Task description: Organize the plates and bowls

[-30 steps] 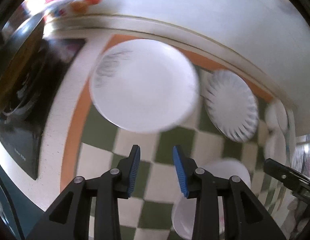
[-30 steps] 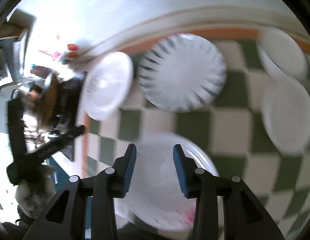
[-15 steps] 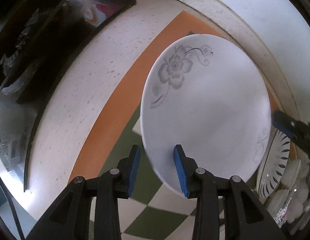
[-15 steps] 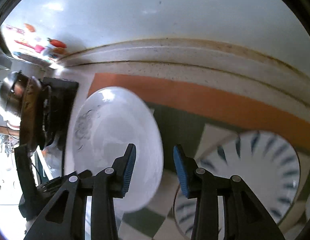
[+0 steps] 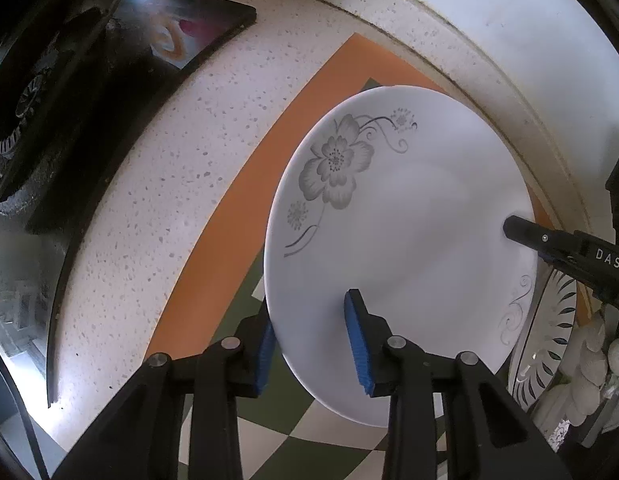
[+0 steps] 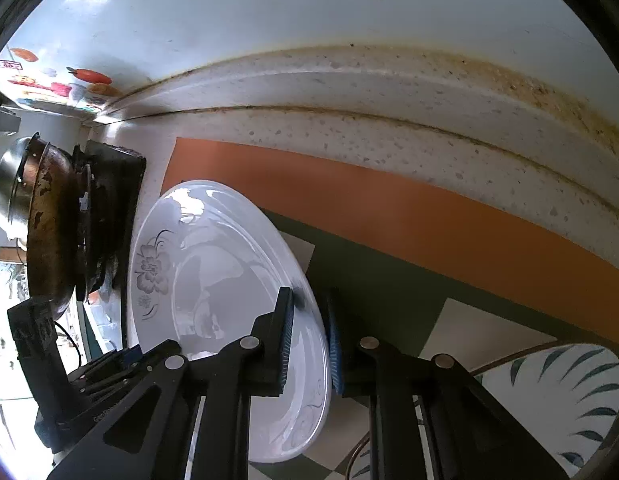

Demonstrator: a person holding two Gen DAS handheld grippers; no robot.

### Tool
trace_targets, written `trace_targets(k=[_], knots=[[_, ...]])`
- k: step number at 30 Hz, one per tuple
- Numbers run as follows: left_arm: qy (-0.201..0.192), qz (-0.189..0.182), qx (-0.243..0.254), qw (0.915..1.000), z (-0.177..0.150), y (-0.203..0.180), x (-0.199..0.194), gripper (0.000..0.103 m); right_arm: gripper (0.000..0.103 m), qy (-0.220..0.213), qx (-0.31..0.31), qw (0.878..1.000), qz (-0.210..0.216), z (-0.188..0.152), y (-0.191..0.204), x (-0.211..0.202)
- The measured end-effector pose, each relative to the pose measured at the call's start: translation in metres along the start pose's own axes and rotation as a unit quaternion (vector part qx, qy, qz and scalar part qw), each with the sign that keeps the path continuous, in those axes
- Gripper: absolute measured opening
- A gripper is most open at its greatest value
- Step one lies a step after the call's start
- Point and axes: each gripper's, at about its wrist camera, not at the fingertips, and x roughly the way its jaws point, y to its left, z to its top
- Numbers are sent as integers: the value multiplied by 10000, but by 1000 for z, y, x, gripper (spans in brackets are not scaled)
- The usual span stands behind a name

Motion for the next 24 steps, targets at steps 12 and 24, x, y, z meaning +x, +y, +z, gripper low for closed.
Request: trace_targets(k=[12,24], knots=[[-165,22,117,9998,-6,8,-34,29,13,-137,-114,9998,-21,-5,3,-9],[-264,-26,329,9991,-37,0,-64,29,10,-390,-55,9992,67,-36,4,-39]])
